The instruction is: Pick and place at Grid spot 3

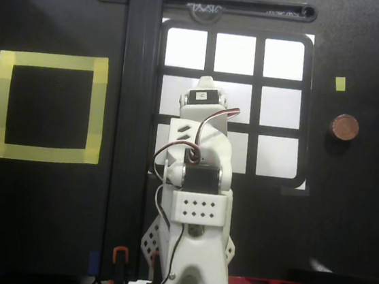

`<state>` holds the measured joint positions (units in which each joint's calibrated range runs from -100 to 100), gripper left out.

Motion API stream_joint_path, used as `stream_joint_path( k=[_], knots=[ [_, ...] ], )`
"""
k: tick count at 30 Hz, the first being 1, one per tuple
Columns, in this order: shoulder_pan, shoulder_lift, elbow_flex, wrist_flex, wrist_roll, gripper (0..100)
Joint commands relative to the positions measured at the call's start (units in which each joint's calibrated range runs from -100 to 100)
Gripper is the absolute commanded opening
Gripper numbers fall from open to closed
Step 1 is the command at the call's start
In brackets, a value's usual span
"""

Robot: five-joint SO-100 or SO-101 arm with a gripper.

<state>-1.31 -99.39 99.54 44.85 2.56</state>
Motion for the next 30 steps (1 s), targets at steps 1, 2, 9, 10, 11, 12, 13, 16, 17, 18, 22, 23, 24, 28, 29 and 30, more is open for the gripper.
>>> stream_joint_path(
  k=[1,2,9,10,11,12,13,16,17,18,22,23,24,28,29,30],
  knots=[
    [-0.07,-0.27,0.36,0.27,0.15,0],
    [-0.07,-0.27,0.36,0.27,0.15,0],
    [-0.07,-0.27,0.36,0.27,0.15,0],
    [-0.07,-0.27,0.36,0.27,0.15,0],
    [-0.07,-0.27,0.36,0.27,0.15,0],
    [-0.07,-0.27,0.36,0.27,0.15,0],
    [-0.07,-0.27,0.36,0.27,0.15,0],
    [-0.07,-0.27,0.36,0.27,0.15,0],
    [-0.07,-0.27,0.36,0.27,0.15,0],
    [-0.07,-0.27,0.36,0.27,0.15,0],
    [-0.07,-0.27,0.36,0.27,0.15,0],
    [-0.07,-0.27,0.36,0.27,0.15,0],
    [-0.07,-0.27,0.36,0.27,0.15,0],
    [0.01,-0.27,0.36,0.27,0.1,0],
    [0.1,-0.27,0.36,0.27,0.05,0],
    [0.35,-0.27,0.36,0.27,-0.05,0]
  ],
)
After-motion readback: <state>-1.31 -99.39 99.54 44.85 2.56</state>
